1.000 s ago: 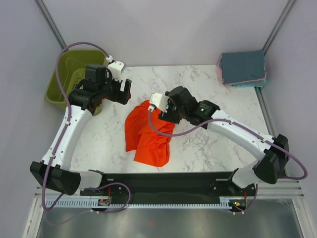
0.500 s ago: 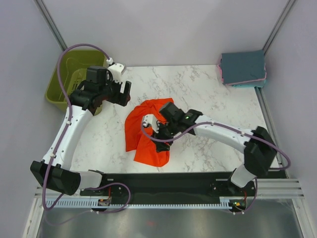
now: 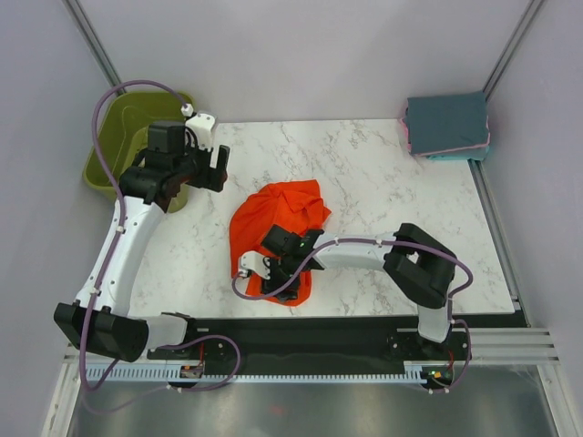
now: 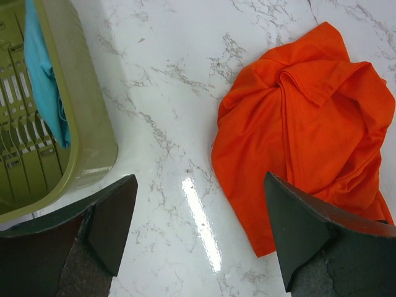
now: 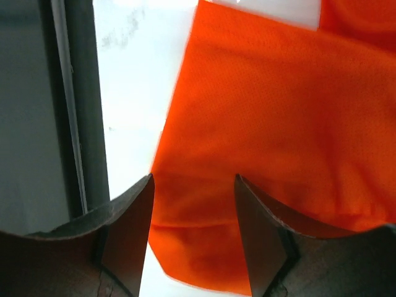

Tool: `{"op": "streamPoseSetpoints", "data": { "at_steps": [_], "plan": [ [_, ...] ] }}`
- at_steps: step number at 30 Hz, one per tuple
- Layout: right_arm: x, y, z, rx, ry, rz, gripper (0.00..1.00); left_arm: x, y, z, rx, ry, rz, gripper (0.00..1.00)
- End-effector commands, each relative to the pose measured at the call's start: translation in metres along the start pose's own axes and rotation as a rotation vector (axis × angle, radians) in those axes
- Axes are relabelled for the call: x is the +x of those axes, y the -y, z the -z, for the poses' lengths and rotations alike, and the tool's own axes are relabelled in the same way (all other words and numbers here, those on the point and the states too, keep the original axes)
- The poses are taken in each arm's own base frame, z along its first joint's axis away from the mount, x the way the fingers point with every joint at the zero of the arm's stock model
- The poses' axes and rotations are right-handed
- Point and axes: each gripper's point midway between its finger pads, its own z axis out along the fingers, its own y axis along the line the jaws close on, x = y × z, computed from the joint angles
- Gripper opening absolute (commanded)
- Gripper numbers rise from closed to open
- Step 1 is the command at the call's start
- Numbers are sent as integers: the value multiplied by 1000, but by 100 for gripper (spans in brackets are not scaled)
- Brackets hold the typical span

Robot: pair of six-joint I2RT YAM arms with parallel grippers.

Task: Fold and stack the t-shirts
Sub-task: Flatten the tshirt out

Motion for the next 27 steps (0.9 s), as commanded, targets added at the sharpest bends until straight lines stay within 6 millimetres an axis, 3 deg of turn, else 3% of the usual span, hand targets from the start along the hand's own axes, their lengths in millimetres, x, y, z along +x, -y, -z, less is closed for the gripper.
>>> {"op": "streamPoseSetpoints", "data": {
  "at_steps": [1, 4, 5, 6, 7, 8, 11, 14, 15, 17, 18, 20, 21, 24, 27],
  "plan": [
    [5, 22, -18, 115, -26, 46, 63, -21, -8, 16, -29, 73, 21, 91],
    [13, 27, -27, 148, -57, 51, 60, -20, -9, 15, -30, 72, 24, 91],
    [13, 29, -29, 156, -59, 58, 55, -21, -10, 15, -33, 73, 25, 91],
    [16, 31, -29, 169, -72, 61, 23, -21, -10, 15, -33, 73, 28, 91],
    [14, 34, -26, 190, -74, 62, 6, -22, -10, 15, -32, 73, 28, 91],
    [14, 36, -23, 212, -78, 56, 0, -23, -11, 15, -32, 75, 29, 91],
    [7, 46, 13, 323, -75, 94, 0, -24, -12, 14, -35, 76, 28, 91],
    [-12, 57, 86, 484, -8, 139, 0, -20, -12, 9, -32, 61, 22, 90],
    [-32, 59, 125, 548, 51, 185, 0, -13, -10, 3, -19, 38, 8, 88],
    [-30, 71, 171, 616, 57, 167, 0, -2, -2, -3, 29, -4, -10, 85],
    [-39, 81, 218, 700, 123, 169, 0, 4, 1, -11, 51, -37, -19, 83],
    [-40, 88, 265, 803, 147, 190, 0, 17, 13, -18, 121, -111, -22, 84],
    [-43, 88, 303, 886, 185, 201, 0, 23, 17, -23, 142, -139, -31, 86],
    [-39, 94, 361, 1041, 189, 229, 0, 40, 31, -44, 212, -203, -30, 86],
    [-18, 106, 388, 1121, 178, 150, 0, 53, 61, -56, 280, -250, -74, 86]
  ]
}}
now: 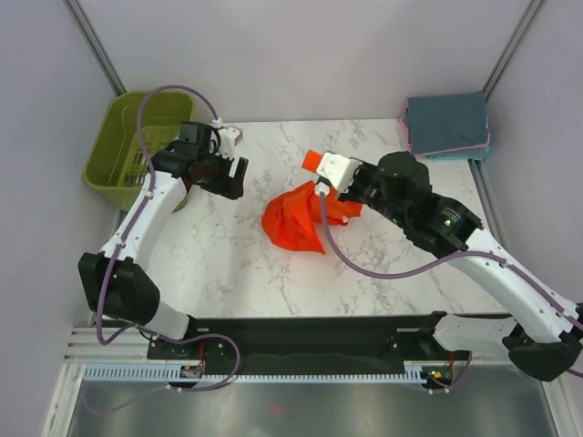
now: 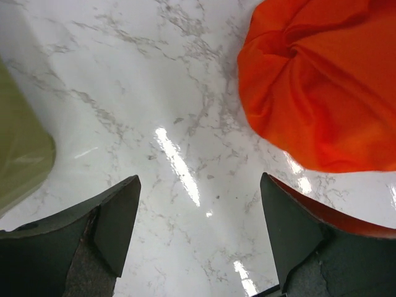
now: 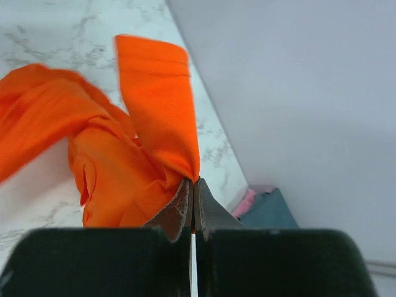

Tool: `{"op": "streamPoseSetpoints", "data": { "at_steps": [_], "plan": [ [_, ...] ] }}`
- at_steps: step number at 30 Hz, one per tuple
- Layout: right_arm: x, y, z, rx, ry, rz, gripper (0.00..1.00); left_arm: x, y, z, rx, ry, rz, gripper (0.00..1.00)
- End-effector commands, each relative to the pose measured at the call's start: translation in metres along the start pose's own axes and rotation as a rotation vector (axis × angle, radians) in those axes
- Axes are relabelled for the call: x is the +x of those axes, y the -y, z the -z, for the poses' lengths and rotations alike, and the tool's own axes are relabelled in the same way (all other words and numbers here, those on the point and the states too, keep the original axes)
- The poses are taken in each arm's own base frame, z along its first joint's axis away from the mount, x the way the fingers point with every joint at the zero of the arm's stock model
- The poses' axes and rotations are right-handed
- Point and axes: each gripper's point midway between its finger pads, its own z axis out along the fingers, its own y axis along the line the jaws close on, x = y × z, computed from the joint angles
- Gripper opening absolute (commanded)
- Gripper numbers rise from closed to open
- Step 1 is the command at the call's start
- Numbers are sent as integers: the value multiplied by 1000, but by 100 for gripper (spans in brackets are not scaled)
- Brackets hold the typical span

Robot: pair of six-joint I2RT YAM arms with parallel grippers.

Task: Fold and stack the t-shirts
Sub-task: Flatten the tshirt out

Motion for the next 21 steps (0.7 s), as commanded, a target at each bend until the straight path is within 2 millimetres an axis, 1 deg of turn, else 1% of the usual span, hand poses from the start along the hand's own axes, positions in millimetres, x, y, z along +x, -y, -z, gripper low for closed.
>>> {"op": "streamPoseSetpoints", "data": {
  "at_steps": [1, 2, 3, 4, 5, 6, 7, 8, 9, 10, 11, 12, 13, 14, 15, 16, 17, 18, 19, 21],
  "plan": [
    [40, 20, 2, 65, -146, 38, 0, 8, 48, -12, 138, -46, -103, 86],
    [49, 21, 2, 80, -169, 8, 0, 9, 56, -26, 117, -68, -288, 78],
    [64, 17, 2, 90, -214, -3, 0, 11, 66, -31, 132, -85, -330, 71],
    [70, 13, 2, 87, -230, -21, 0, 15, 77, -36, 161, -117, -353, 72],
    [76, 6, 3, 78, -242, -62, 0, 7, 98, -44, 227, -120, -348, 73],
    [83, -2, 4, 48, -243, -89, 0, 3, 107, -48, 256, -127, -330, 79],
    [90, -7, 6, 32, -256, -120, 0, -2, 122, -49, 311, -122, -312, 81],
    [96, -10, 7, 25, -262, -154, 0, -20, 132, -47, 334, -85, -284, 82],
    [112, -10, 10, 32, -296, -208, 0, -21, 139, -60, 360, -105, -270, 84],
    [119, -14, 12, 18, -313, -222, 0, -27, 152, -63, 393, -91, -274, 86],
    [125, -16, 13, 16, -327, -231, 0, -38, 160, -65, 406, -75, -270, 87],
    [134, -18, 15, 15, -346, -238, 0, -35, 167, -77, 425, -96, -268, 89],
    [135, -19, 17, 14, -348, -242, 0, -37, 179, -82, 460, -94, -264, 89],
    [136, -18, 18, 18, -349, -249, 0, -42, 186, -83, 483, -91, -233, 90],
    [139, -15, 20, 33, -355, -263, 0, -41, 191, -87, 510, -97, -218, 91],
    [140, -12, 20, 42, -356, -272, 0, -35, 196, -98, 531, -124, -200, 91],
    [141, -9, 21, 48, -359, -278, 0, -36, 201, -100, 555, -130, -169, 91],
    [144, -4, 21, 64, -366, -289, 0, -32, 204, -105, 578, -144, -160, 90],
    [146, -2, 21, 69, -371, -298, 0, -26, 208, -114, 602, -170, -150, 90],
    [148, 2, 22, 81, -373, -311, 0, -22, 216, -122, 637, -192, -117, 87]
  ]
}}
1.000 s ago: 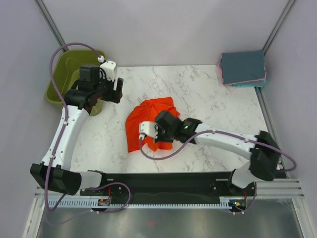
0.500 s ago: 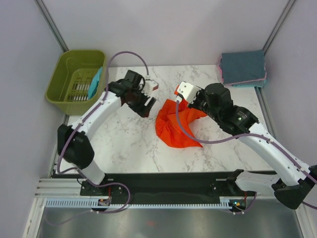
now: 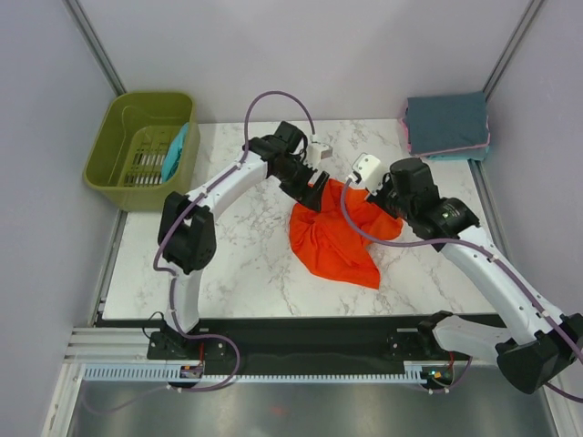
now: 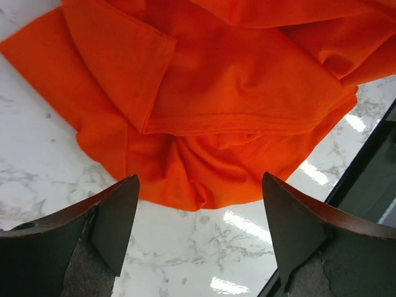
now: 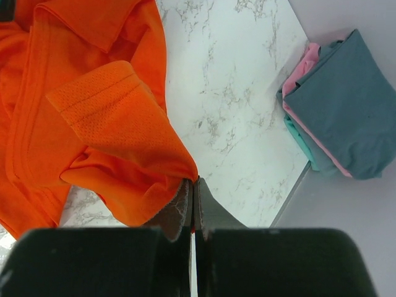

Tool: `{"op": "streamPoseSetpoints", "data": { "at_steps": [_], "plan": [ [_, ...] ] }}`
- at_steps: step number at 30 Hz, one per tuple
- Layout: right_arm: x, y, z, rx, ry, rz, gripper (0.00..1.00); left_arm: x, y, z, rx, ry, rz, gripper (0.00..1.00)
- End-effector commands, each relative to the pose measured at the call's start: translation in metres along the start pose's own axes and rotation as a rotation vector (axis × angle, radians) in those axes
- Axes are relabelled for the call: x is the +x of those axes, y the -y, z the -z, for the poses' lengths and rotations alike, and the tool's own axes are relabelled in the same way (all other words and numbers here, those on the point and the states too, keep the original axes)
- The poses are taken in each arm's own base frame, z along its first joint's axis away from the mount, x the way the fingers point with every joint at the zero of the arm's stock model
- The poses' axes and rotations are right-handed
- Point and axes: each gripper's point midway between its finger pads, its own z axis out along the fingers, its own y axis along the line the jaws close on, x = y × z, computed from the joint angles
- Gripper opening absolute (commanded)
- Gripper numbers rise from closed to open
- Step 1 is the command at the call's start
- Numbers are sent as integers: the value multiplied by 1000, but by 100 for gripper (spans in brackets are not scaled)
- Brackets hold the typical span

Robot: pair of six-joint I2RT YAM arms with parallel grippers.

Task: Fold and stack the t-shirts
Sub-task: Flatten the tshirt out

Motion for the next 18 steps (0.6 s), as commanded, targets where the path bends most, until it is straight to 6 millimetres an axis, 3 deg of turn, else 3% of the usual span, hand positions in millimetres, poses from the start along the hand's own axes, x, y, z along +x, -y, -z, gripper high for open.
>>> {"op": "streamPoseSetpoints", "data": {
  "at_steps": [1, 6, 13, 18],
  "plan": [
    [-12, 15, 9, 39, 53, -71, 0, -8, 19, -19, 134, 10, 76, 86],
    [-9, 20, 8, 41, 53, -108, 0, 7, 7, -58, 156, -56, 106, 84],
    [3, 23, 5, 44, 35, -159, 0, -22, -32, -80, -57, -28, -38, 80],
    [9, 26, 3, 49, 24, -175, 0, -30, -33, -90, -157, -39, -120, 72]
  ]
}}
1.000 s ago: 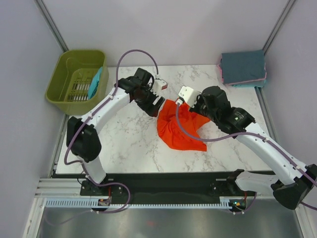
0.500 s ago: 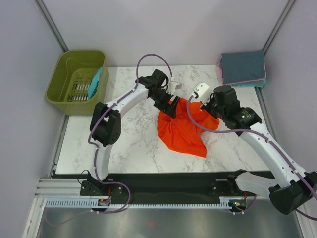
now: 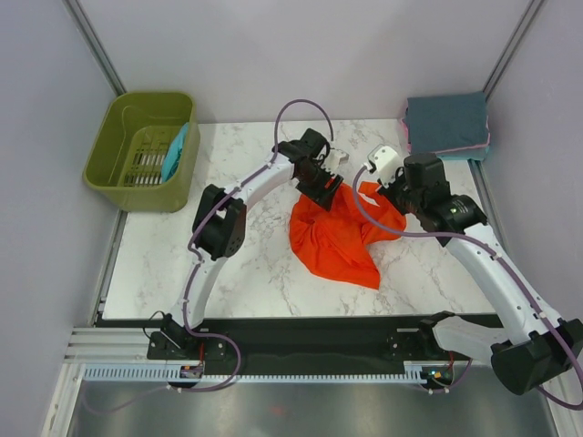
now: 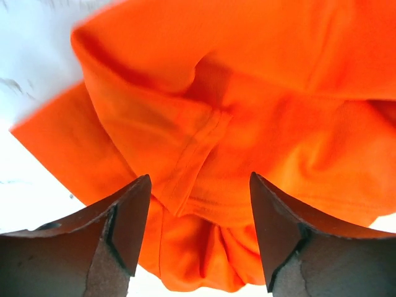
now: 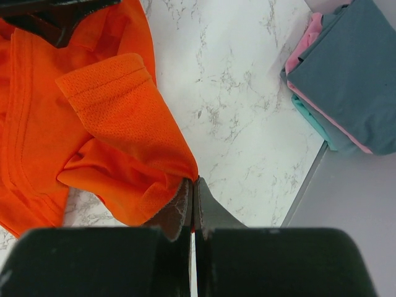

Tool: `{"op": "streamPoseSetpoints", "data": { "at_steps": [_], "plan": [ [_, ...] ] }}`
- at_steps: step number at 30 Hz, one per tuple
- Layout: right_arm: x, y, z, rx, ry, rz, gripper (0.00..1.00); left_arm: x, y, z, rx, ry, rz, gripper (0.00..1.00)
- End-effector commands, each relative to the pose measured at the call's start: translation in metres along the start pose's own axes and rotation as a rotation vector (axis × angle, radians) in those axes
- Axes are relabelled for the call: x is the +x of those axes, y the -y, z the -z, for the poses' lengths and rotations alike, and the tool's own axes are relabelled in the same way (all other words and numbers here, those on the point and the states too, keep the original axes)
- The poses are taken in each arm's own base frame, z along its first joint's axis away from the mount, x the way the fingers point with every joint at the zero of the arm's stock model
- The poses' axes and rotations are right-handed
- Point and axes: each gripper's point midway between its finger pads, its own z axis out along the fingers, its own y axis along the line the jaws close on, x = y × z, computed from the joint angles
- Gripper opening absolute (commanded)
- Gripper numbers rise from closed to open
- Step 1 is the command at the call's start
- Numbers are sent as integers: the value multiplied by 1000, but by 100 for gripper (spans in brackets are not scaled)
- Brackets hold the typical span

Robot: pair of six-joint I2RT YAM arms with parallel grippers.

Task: Fold and stack the t-shirts
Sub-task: Flatten the tshirt out

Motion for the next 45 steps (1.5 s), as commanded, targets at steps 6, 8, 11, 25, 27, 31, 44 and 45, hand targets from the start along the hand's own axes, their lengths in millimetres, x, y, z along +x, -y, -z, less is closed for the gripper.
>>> {"op": "streamPoseSetpoints", "data": {
  "at_steps": [6, 8, 11, 25, 27, 31, 44, 45],
  "plan": [
    [-8, 14, 4, 37, 51, -57, 0, -36, 5, -6, -200, 47, -188, 71],
    [-7, 16, 3, 42, 51, -73, 0, -38, 0, -16, -227, 40, -198, 67],
    [-6, 18, 4, 46, 50, -79, 0, -37, -8, -30, -254, 29, -199, 66],
    [-2, 25, 6, 55, 52, -121, 0, -47, -16, -24, -318, 57, -208, 51],
    [0, 25, 6, 54, 49, -126, 0, -51, -14, -16, -318, 74, -211, 53],
    [3, 25, 4, 54, 48, -137, 0, -59, -10, -4, -321, 100, -207, 54],
    [6, 31, 5, 63, 54, -176, 0, -68, 1, 0, -301, 131, -204, 45],
    [6, 31, 6, 62, 54, -178, 0, -67, 1, -1, -300, 129, -202, 41]
  ]
}}
